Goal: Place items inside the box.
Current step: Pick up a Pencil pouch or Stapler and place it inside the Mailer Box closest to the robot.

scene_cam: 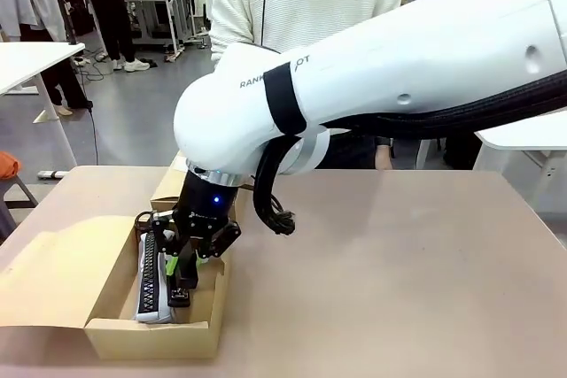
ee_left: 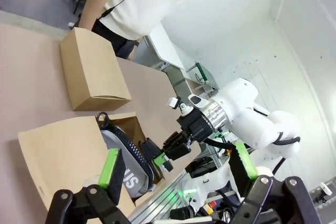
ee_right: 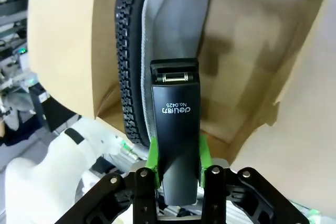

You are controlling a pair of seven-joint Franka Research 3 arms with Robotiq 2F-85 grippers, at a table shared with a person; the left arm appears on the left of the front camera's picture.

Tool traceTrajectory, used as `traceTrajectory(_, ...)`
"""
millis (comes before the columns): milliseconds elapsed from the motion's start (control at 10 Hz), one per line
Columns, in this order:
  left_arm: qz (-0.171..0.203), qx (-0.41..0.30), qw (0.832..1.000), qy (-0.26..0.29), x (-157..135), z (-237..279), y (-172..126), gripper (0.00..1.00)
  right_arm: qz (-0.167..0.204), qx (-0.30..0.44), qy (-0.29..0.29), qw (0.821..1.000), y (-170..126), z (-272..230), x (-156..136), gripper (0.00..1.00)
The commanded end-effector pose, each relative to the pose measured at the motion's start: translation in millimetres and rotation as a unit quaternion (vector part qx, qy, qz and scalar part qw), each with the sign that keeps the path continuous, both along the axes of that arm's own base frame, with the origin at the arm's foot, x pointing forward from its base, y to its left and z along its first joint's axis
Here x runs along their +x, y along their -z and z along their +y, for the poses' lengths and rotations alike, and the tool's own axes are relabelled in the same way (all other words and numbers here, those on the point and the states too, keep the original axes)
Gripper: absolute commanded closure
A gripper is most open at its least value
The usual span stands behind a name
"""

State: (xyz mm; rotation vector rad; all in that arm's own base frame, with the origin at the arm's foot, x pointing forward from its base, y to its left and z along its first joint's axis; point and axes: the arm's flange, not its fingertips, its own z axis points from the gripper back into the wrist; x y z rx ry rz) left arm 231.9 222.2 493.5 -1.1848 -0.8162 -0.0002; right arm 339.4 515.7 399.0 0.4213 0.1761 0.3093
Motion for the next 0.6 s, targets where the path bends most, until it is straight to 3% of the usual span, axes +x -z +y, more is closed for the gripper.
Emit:
traceTrajectory(0, -0.014, -0.004, 1.0, 0.0, -0.7, -0.3, -1.9, 0.0, -0.026, -0.011, -0.034, 0.999, -7.3, -5.4, -10.4, 0.68)
traceTrajectory(400, -0.014, -0.004, 1.0, 0.0, -0.7, -0.3, -1.9, 0.0, -0.059, -0.06, -0.008, 0.996, 2.1, 11.8, -6.2, 0.68)
traceTrajectory(500, -0.014, -0.004, 1.0, 0.0, -0.7, -0.3, -1.9, 0.0, -0.066, -0.061, 0.0, 0.996, 2.5, 11.6, -5.2, 0.56)
